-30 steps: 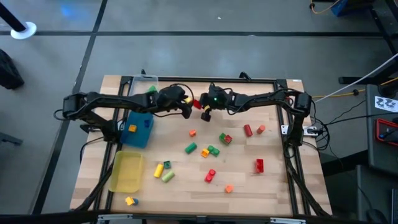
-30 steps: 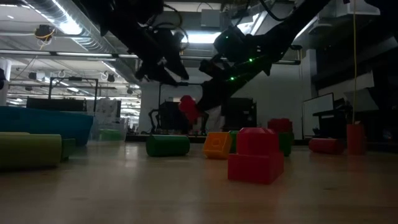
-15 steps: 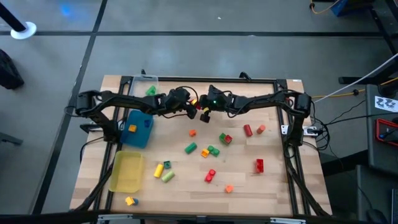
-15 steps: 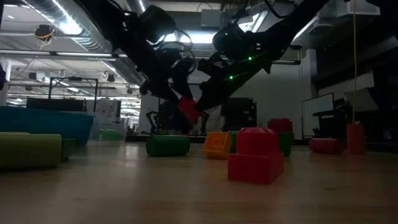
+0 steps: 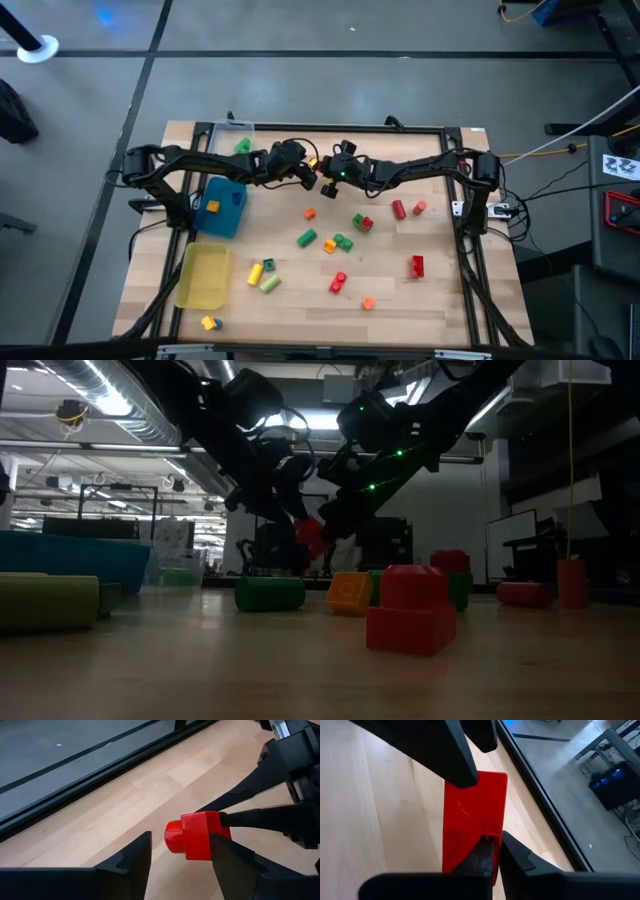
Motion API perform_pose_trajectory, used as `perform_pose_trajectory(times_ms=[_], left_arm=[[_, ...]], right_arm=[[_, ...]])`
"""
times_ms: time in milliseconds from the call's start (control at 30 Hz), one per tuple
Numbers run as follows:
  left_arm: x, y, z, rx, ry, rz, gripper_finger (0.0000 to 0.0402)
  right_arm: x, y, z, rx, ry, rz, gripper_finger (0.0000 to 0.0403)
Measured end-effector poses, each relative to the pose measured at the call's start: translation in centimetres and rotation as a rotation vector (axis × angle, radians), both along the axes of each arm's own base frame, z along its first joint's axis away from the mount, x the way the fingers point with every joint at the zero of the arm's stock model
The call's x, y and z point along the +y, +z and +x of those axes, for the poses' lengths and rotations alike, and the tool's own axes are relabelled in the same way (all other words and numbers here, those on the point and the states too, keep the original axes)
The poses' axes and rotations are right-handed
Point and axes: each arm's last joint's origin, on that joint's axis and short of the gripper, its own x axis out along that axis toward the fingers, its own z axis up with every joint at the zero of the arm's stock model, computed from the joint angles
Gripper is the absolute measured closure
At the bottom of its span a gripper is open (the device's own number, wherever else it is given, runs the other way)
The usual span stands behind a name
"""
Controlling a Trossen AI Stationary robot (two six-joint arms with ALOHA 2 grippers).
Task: Sort blocks by size
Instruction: Put the top red 2 stud game piece into the transparent bin
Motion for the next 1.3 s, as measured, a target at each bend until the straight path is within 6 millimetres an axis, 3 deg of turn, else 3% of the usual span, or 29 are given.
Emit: perform_pose_trajectory(times_ms=[300, 767, 1033, 1300], left_arm=[[-0.5, 0.1, 0.2, -0.002, -0.04, 0.012, 0.0244], [-1.0, 0.6, 0.7, -0.001, -0.104, 0.104, 0.025], [-1.1, 0.8, 0.9, 0.053, -0.187, 0.198, 0.0293], [-1.1, 0.8, 0.9, 0.06, -0.211, 0.208, 0.0371]], right_arm=[[0.9, 0.0, 0.2, 0.01, -0.017, -0.03, 0.0389], [2.7, 2.6, 1.2, 0.176, -0.075, -0.217, 0.0389], [2.7, 2.5, 1.1, 0.189, -0.063, -0.209, 0.039], [2.7, 2.4, 1.1, 0.194, -0.057, -0.201, 0.039]])
